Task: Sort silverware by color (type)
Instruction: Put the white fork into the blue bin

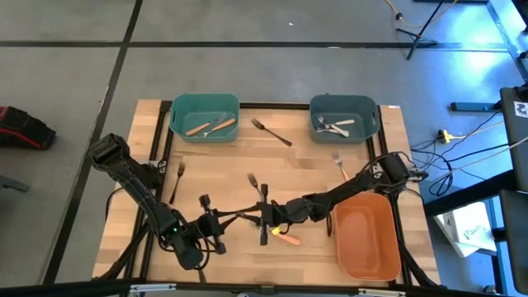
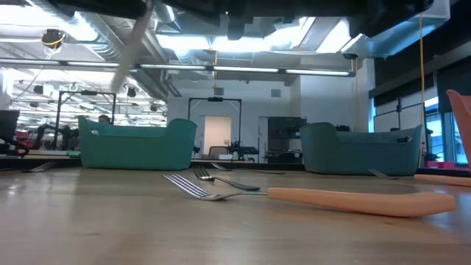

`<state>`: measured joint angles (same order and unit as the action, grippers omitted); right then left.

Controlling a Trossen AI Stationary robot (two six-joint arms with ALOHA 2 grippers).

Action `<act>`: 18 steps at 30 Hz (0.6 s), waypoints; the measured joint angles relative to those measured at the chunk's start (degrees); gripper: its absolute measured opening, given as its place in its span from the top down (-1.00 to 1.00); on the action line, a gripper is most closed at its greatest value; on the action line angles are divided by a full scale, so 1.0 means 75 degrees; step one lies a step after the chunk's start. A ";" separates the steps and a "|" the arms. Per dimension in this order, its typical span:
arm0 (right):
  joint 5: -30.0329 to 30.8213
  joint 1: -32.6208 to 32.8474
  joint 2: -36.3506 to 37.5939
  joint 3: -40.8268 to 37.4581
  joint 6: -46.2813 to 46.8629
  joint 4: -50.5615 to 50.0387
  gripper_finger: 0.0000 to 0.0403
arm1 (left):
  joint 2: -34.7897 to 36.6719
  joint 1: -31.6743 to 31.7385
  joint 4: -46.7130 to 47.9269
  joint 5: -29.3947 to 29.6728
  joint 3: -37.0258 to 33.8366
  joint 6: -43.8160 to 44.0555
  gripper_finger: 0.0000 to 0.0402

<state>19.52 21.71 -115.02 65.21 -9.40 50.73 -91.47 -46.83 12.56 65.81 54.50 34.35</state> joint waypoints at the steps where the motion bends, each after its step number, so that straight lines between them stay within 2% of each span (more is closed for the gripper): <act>1: -0.0002 0.0001 0.0000 -0.0003 -0.0038 -0.0002 0.94 | 0.0004 0.0000 0.0005 0.0000 -0.0003 0.0003 0.75; 6: -0.0002 0.0006 0.0000 -0.0003 -0.0070 -0.0031 0.95 | -0.0002 0.0028 -0.0018 -0.0188 -0.0003 -0.0006 0.73; 11: 0.0031 0.0009 0.0004 -0.0003 -0.0248 -0.0106 0.98 | -0.0002 0.0051 -0.0020 -0.0609 -0.0003 0.0059 0.56; 15: 0.0407 -0.0003 0.0336 0.0000 -0.0307 -0.0807 0.99 | -0.0005 0.0016 0.0063 -0.1313 -0.0003 0.0344 0.42; 18: 0.0863 0.0003 0.0714 -0.0003 -0.0485 -0.1552 1.00 | -0.0024 -0.0062 0.0122 -0.1519 -0.0003 0.0486 0.38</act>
<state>26.00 21.74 -109.67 65.19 -13.04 39.09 -91.64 -47.30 13.48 54.41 54.48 37.99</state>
